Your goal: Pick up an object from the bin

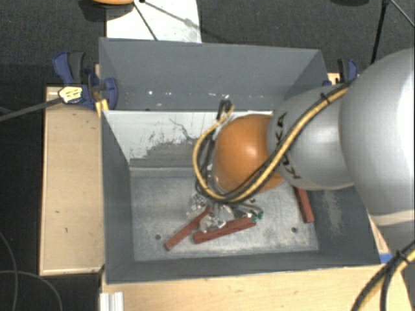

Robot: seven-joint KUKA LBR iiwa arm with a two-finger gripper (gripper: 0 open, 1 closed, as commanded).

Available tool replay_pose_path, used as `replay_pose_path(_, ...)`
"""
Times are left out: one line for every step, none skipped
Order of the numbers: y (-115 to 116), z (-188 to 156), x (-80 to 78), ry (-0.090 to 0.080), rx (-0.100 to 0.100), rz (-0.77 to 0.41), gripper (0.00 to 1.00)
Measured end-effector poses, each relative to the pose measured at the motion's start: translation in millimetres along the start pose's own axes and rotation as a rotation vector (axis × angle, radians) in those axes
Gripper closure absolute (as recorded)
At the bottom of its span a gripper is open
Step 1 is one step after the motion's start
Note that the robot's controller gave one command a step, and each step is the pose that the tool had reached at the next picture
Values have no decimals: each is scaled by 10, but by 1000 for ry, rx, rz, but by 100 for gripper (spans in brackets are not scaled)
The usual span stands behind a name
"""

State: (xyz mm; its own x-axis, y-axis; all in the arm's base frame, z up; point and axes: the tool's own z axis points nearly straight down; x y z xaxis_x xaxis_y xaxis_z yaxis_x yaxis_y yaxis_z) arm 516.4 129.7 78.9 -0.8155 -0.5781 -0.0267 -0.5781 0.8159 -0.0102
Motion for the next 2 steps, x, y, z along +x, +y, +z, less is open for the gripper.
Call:
replay_pose_path(1,1,-1,0,0,-1,100)
replay_pose_path(-93,-1631,-104,19,-8,0,100)
